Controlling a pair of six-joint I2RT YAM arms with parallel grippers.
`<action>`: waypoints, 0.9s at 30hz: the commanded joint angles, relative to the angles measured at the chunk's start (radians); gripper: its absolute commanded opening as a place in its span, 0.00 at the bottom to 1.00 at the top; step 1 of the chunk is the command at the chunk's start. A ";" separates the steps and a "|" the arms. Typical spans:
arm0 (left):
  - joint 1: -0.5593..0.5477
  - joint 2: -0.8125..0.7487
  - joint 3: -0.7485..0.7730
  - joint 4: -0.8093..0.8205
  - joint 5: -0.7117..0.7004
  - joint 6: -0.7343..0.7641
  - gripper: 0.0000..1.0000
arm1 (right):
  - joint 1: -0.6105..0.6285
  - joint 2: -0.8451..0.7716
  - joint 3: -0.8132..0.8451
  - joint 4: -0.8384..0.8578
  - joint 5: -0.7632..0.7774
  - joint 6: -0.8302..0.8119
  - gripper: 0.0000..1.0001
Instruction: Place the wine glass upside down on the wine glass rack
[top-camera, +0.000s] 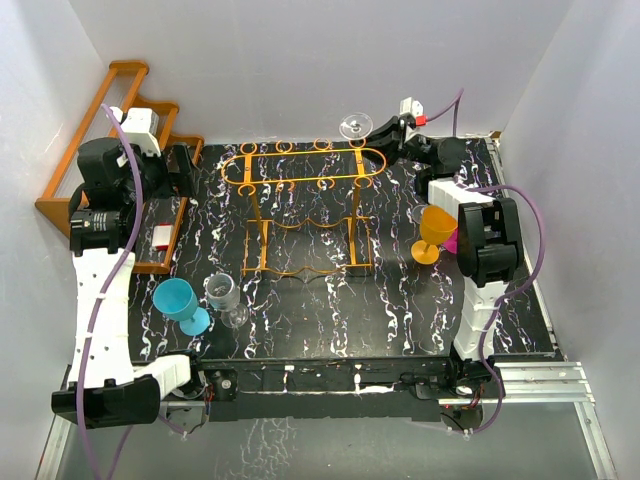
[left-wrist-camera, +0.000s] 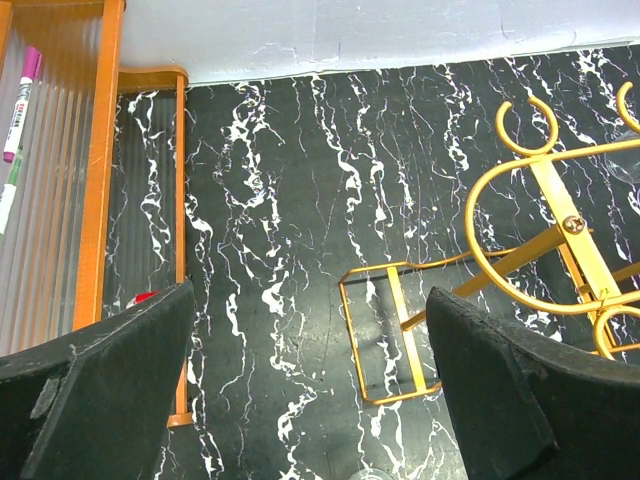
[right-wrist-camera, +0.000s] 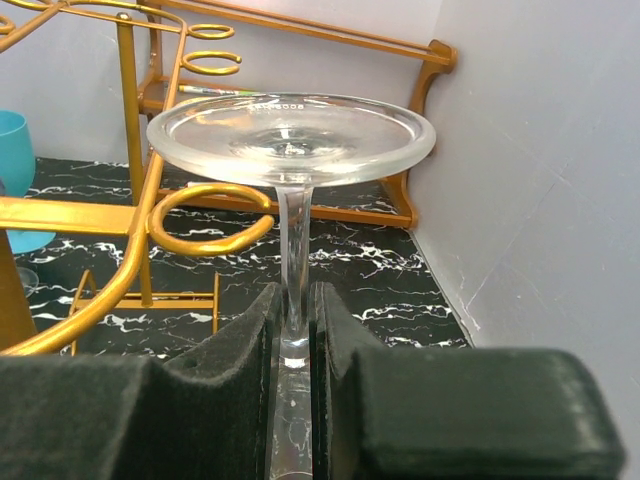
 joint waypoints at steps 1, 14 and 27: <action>0.010 0.000 -0.004 0.006 0.012 -0.013 0.97 | -0.007 -0.041 -0.028 0.120 0.012 0.011 0.08; 0.014 0.000 -0.017 0.012 0.013 -0.017 0.97 | -0.009 -0.087 -0.114 0.184 0.004 0.029 0.22; 0.016 -0.006 -0.032 0.016 0.008 -0.014 0.97 | -0.009 -0.111 -0.156 0.266 0.002 0.029 0.08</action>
